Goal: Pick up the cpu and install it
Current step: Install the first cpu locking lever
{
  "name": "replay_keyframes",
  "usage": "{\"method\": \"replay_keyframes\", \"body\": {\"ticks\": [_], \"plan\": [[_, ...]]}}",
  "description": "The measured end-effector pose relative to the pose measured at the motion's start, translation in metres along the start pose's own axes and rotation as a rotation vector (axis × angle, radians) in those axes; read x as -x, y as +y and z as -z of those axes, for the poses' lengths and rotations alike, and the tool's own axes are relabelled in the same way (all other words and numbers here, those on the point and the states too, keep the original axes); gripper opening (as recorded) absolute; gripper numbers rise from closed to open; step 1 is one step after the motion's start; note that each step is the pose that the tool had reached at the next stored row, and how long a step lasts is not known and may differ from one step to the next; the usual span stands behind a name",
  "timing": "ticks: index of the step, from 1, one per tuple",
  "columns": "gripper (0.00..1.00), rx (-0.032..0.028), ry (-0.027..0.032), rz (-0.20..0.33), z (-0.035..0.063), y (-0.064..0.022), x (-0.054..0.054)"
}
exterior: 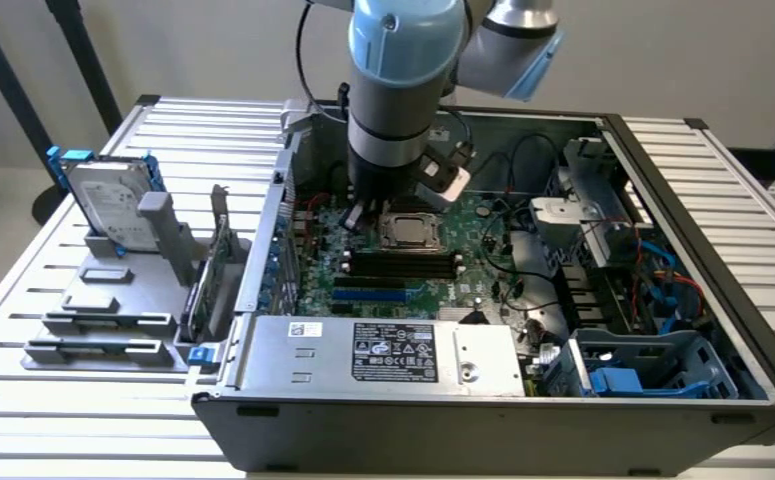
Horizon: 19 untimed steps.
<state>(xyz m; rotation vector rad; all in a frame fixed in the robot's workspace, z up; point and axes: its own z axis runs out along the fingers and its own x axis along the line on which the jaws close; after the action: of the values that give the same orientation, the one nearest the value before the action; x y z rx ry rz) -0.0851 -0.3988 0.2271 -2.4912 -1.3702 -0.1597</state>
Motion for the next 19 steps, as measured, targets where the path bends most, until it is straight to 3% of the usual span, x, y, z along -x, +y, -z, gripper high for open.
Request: {"method": "replay_keyframes", "body": {"ticks": [9,19], "plan": [[0.11,0.0008,-0.0312,0.043,-0.0009,-0.0089,-0.011],[0.11,-0.0063,-0.0488,0.096,-0.0036,-0.0147,-0.020]]}}
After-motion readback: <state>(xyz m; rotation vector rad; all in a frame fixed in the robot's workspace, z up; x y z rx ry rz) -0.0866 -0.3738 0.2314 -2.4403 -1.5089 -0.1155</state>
